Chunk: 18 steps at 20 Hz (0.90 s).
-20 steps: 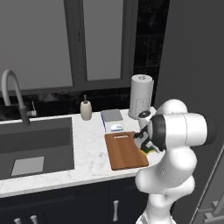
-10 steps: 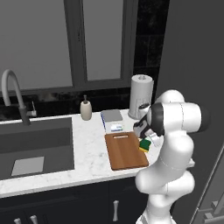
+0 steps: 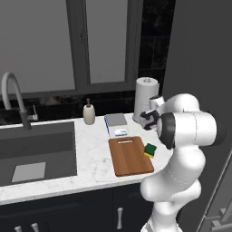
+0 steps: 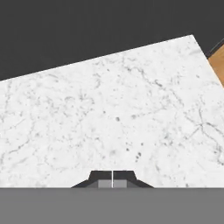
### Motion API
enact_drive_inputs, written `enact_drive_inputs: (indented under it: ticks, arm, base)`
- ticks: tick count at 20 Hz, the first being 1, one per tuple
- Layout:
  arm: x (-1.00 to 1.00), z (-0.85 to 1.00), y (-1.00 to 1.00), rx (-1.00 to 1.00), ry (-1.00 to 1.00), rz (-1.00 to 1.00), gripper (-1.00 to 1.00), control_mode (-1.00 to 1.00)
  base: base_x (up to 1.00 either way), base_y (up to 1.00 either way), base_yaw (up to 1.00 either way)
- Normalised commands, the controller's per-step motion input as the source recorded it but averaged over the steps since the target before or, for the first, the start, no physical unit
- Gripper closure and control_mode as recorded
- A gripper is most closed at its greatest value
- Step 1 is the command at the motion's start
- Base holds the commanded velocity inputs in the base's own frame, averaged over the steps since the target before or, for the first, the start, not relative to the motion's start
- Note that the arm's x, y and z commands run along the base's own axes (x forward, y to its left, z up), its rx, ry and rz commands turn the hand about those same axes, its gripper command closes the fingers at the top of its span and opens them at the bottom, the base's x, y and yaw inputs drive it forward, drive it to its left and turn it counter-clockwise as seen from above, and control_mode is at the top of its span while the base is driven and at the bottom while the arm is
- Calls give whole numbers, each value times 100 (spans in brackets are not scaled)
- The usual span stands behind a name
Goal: Pick up the sponge from the counter and clean the cutting board by briefly scrubbing or pressing down on the cutting board. Once finished, release the sponge.
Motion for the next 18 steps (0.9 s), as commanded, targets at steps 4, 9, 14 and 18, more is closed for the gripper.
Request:
enact_drive_inputs:
  ticks: [4,9,14,18]
  arm:
    - [-46,100,50,5,-10,-3,100,-100]
    - [-94,100,22,0,-15,7,100,-100]
    - [-86,100,29,0,-26,16,100,-100]
    - [-82,100,30,0,-32,21,100,-100]
  base:
    - [0,0,0]
    - [0,0,0]
    - [0,0,0]
    - [0,0,0]
